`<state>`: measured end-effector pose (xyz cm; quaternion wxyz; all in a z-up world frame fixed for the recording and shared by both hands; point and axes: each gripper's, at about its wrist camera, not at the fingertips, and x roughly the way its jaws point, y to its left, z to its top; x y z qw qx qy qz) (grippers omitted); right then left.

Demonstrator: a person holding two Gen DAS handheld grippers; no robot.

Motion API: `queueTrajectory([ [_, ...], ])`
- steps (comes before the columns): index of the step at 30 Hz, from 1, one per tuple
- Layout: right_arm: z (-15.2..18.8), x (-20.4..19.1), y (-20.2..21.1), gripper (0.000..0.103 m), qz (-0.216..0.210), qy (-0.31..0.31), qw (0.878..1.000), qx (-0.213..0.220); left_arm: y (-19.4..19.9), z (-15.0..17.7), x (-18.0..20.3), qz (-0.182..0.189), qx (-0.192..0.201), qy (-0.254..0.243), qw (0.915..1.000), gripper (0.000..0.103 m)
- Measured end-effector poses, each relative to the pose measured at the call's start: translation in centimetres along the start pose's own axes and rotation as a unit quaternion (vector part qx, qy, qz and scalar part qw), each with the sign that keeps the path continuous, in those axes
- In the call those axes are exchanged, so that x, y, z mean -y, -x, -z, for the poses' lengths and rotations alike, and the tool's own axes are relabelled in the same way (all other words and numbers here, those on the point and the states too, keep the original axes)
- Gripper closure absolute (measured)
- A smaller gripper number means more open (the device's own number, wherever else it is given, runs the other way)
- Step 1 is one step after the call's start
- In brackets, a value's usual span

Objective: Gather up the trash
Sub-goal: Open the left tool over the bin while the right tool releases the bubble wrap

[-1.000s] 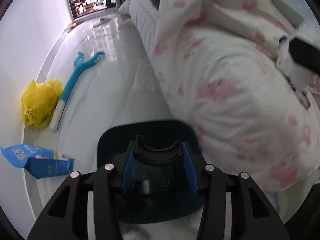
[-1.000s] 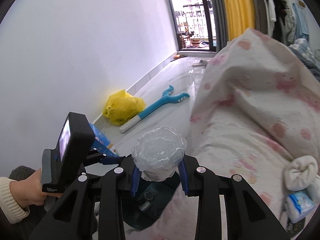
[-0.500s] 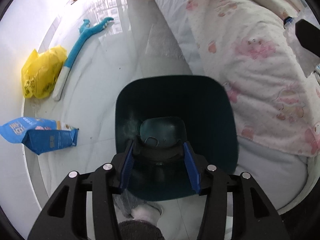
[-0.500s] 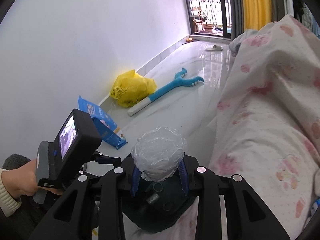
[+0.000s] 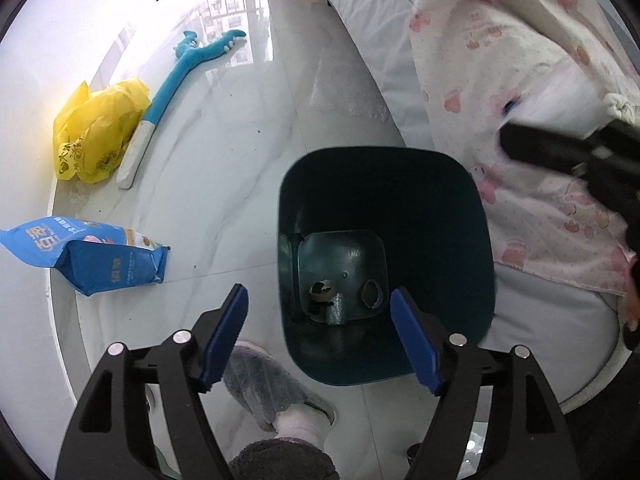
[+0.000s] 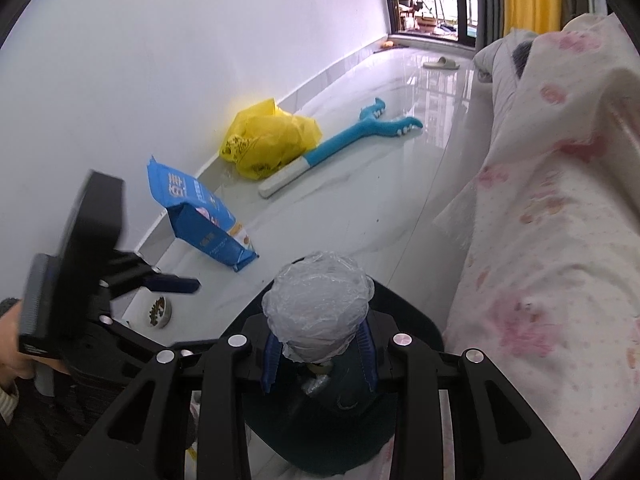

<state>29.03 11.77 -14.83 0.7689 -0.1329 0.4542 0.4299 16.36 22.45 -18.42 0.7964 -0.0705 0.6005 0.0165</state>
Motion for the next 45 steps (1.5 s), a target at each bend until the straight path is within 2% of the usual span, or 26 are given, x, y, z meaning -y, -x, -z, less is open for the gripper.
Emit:
queueTrajectory([
  [10,0.3,-1.4,-4.5,0.069,0.004,0.004,0.999,-0.047,2.8,0.2,-1.5,-0.001,0.055,0.002,0.9985,0.021],
  [22,1.8,-1.9,-9.4,0.069,0.017,0.000,0.993,-0.117,6.6,0.2,-2.6,0.007,0.131,0.011,0.9913,0.019],
  [30,3.1,-2.3,-12.0,0.069,0.025,0.004,0.987,-0.161,9.9,0.3,-3.0,0.022,0.200,0.023,0.9793,0.019],
  [42,5.4,-2.2,-14.3,0.068,0.047,0.013,0.975,-0.218,14.0,0.4,-3.0,0.022,0.284,0.034,0.9579,0.019],
  [43,5.5,-2.2,-14.4,0.063,0.049,0.013,0.973,-0.224,14.3,0.4,-2.9,0.021,0.291,0.035,0.9560,0.019],
  [44,5.8,-2.1,-14.5,0.052,0.051,0.012,0.971,-0.232,14.6,0.3,-2.9,0.021,0.298,0.036,0.9538,0.019],
  [45,5.8,-2.1,-14.4,0.045,0.053,0.012,0.971,-0.232,14.9,0.3,-2.8,0.022,0.303,0.036,0.9521,0.018],
])
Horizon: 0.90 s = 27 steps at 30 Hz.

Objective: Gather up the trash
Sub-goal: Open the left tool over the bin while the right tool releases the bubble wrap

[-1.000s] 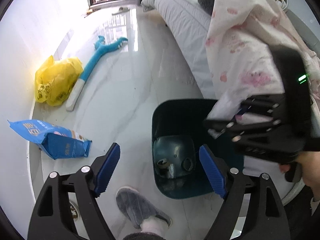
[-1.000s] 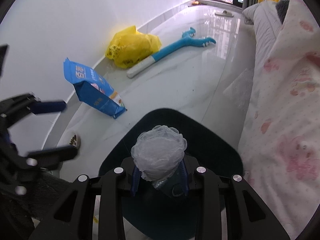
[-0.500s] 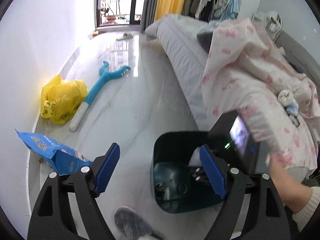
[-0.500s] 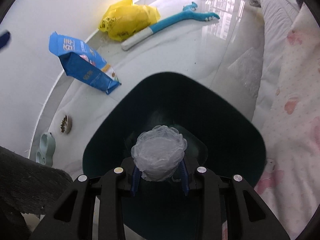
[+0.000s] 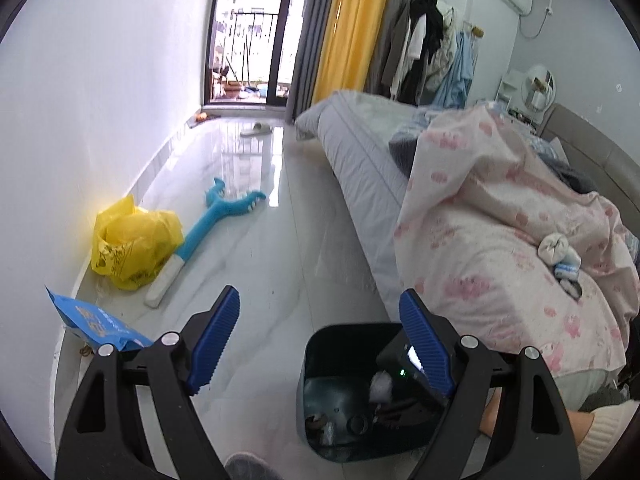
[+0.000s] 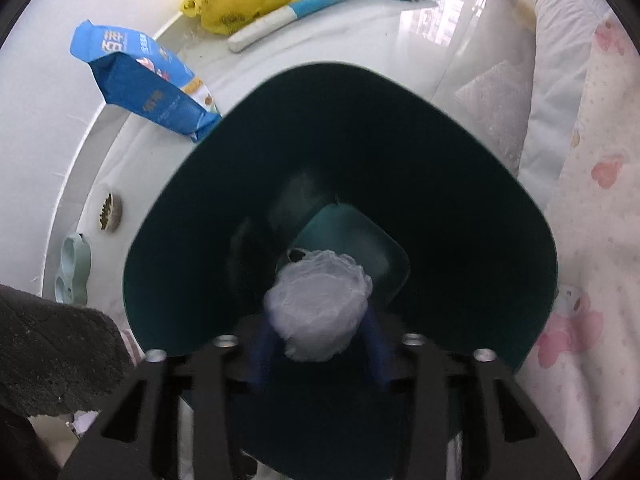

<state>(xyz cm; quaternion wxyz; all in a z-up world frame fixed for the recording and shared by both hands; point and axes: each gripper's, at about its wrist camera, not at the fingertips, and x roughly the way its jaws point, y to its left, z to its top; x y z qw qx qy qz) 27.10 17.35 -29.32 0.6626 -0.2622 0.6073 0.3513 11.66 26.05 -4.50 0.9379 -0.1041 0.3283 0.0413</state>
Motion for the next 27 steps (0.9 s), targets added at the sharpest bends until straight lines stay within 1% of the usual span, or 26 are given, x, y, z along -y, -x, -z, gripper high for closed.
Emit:
queueTrajectory([
  [1,0.1,0.0,0.1,0.041,0.002,-0.001,1.000,0.001,0.1,-0.1,0.1,0.002,0.004,0.000,1.0000,0.017],
  [4,0.2,0.1,0.9,0.041,0.003,-0.004,1.000,0.010,0.5,-0.7,0.9,0.001,0.022,-0.006,0.9997,0.016],
  [7,0.4,0.3,2.2,0.041,-0.001,-0.010,1.000,0.028,0.9,-1.0,1.6,0.003,0.036,-0.013,0.9993,0.014],
  [12,0.7,1.0,5.2,0.038,-0.010,-0.020,0.997,0.073,1.5,-1.6,3.1,0.008,0.060,-0.021,0.9979,0.013],
  [14,0.9,1.5,6.5,0.034,-0.014,-0.023,0.995,0.094,1.5,-1.9,3.6,0.011,0.068,-0.018,0.9974,0.013],
  [19,1.8,3.1,10.3,0.030,-0.019,-0.035,0.987,0.154,1.1,-2.4,5.2,0.018,0.078,-0.015,0.9967,0.011],
  [22,2.4,4.0,12.2,0.028,-0.012,-0.036,0.982,0.185,0.7,-2.6,6.5,0.025,0.080,-0.015,0.9964,0.010],
  [27,3.8,6.0,15.8,0.025,-0.003,-0.043,0.970,0.239,0.1,-2.9,8.5,0.036,0.080,-0.017,0.9960,0.010],
])
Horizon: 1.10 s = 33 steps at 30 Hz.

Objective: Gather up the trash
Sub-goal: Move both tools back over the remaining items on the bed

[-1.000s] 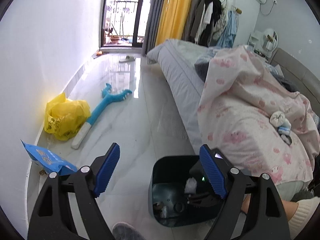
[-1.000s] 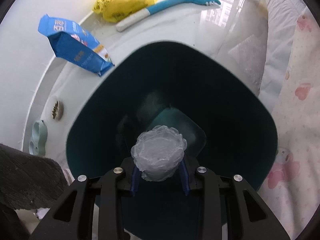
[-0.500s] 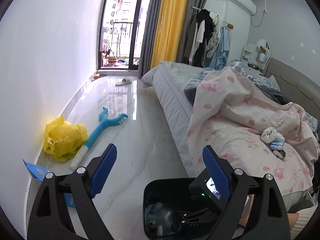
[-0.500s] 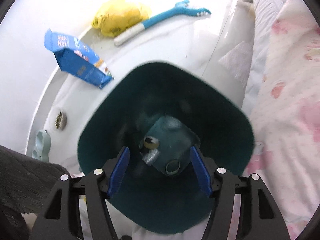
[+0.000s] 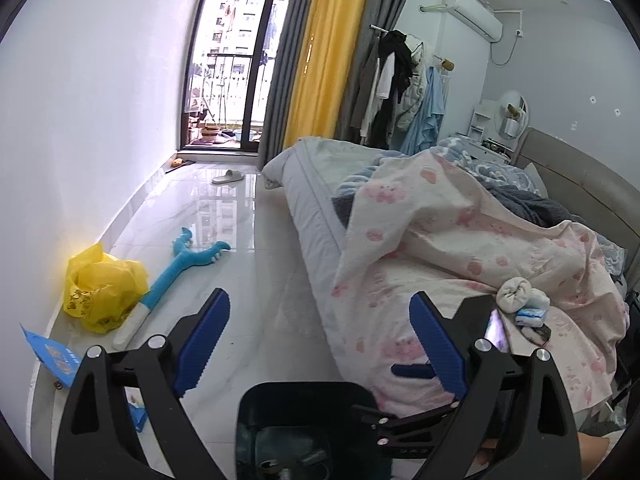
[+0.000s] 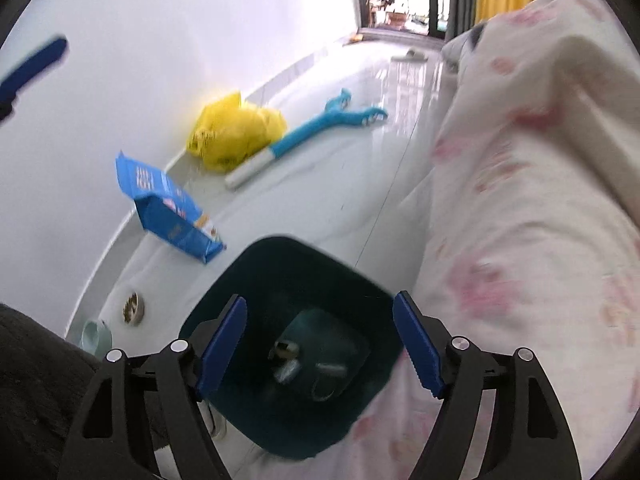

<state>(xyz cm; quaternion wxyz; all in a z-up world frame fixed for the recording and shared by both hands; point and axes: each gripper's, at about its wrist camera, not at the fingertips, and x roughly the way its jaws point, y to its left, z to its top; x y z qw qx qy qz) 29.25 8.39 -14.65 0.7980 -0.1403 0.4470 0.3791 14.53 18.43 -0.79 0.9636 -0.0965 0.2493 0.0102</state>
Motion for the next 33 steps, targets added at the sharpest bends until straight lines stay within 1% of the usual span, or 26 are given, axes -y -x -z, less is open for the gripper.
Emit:
queueTrajectory([
  [4,0.2,2.1,2.8,0.023,0.016,-0.008,0.999,0.038,-0.8,0.0,1.4,0.009,-0.004,0.002,1.0000,0.010],
  [6,0.4,3.0,3.7,0.022,0.023,-0.011,0.998,0.049,-1.2,0.0,2.2,0.014,-0.006,0.004,0.9999,0.009],
  [9,0.8,4.6,5.4,0.018,0.033,-0.021,0.997,0.067,-1.9,0.0,3.5,0.022,-0.009,0.002,0.9997,0.009],
  [14,1.9,7.2,7.9,0.015,0.058,-0.029,0.994,0.092,-2.9,0.1,6.1,0.039,-0.014,-0.008,0.9991,0.009],
  [24,4.8,13.0,12.3,0.014,0.095,-0.071,0.987,0.111,-5.0,1.0,11.1,0.069,-0.026,-0.027,0.9969,0.009],
  [33,7.6,17.4,15.6,0.014,0.130,-0.111,0.978,0.119,-6.7,1.9,14.8,0.082,-0.039,-0.049,0.9946,0.009],
])
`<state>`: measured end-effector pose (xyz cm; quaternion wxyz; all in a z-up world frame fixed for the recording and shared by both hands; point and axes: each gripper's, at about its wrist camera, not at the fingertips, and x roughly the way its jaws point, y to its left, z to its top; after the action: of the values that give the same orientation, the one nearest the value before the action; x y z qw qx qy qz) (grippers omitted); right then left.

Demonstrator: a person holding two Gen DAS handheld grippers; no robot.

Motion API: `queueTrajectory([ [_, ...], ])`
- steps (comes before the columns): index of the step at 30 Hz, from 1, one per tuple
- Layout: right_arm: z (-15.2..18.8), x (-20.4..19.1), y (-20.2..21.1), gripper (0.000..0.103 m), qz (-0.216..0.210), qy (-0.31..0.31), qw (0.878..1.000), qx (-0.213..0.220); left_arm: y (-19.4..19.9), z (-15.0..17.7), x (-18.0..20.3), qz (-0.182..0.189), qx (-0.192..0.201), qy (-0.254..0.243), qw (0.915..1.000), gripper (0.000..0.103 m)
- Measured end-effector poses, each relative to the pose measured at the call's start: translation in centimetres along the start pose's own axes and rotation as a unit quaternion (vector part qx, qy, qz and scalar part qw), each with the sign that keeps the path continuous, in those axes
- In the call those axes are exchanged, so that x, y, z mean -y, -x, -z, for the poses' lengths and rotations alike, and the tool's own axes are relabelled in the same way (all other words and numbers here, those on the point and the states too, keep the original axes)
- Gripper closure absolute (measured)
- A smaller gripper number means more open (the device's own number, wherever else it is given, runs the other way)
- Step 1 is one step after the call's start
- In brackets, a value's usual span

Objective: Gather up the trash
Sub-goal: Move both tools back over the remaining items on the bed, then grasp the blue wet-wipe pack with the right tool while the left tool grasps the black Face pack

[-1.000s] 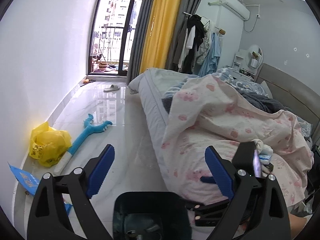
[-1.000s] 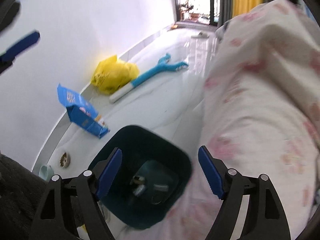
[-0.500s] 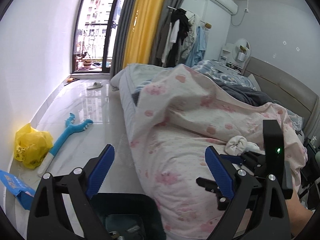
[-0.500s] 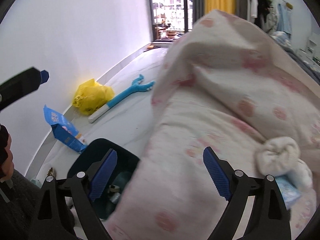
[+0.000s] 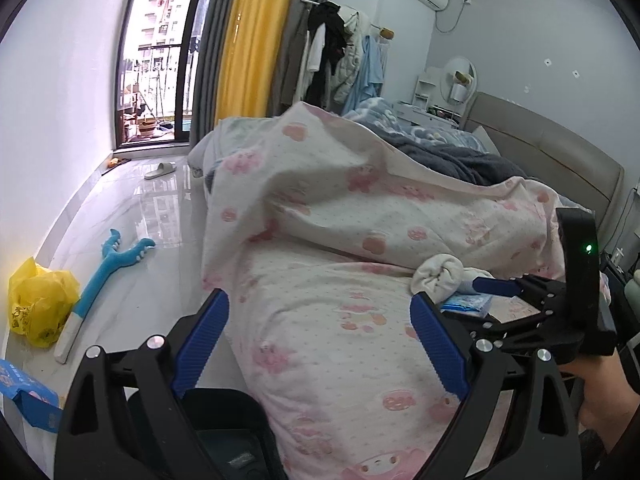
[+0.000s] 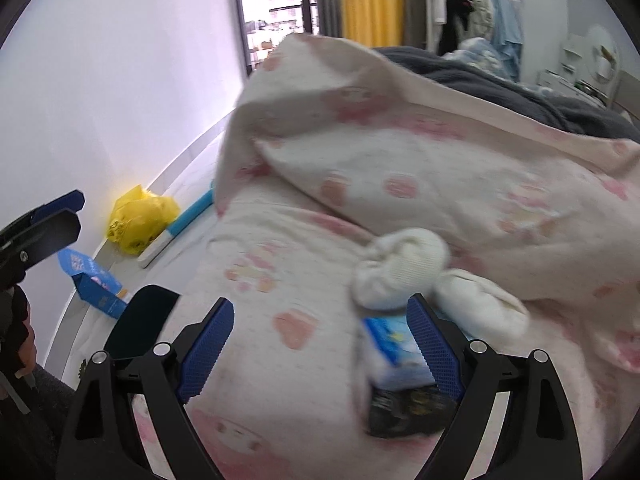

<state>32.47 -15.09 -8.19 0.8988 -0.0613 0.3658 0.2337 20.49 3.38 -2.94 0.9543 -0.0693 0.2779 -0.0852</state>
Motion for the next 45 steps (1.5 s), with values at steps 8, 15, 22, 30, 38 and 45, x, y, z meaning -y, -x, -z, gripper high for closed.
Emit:
queueTrajectory([
  [8,1.1,3.6,1.0,0.013,0.029,-0.016,0.999,-0.008,-1.8,0.6,2.2,0.014,-0.014,-0.010,0.9998,0.009],
  [15,2.0,5.4,-0.4,0.013,0.024,-0.034,0.998,-0.036,-3.4,1.2,4.2,0.027,-0.029,-0.019,0.9990,0.009],
  [22,2.2,6.6,-1.2,0.013,0.019,-0.031,0.999,-0.038,-5.1,2.1,6.6,0.044,-0.050,-0.037,0.9971,0.009],
  [30,2.0,8.2,-1.2,0.030,-0.024,-0.044,0.998,-0.038,-7.0,3.2,8.9,0.071,-0.076,-0.055,0.9931,0.009],
  [38,2.0,10.7,1.4,0.030,-0.070,-0.099,0.993,-0.009,-8.7,4.2,12.0,0.117,-0.096,-0.068,0.9861,0.009],
  [45,2.3,12.6,3.6,0.030,-0.091,-0.119,0.989,0.017,-10.2,5.2,14.9,0.132,-0.109,-0.100,0.9801,0.009],
])
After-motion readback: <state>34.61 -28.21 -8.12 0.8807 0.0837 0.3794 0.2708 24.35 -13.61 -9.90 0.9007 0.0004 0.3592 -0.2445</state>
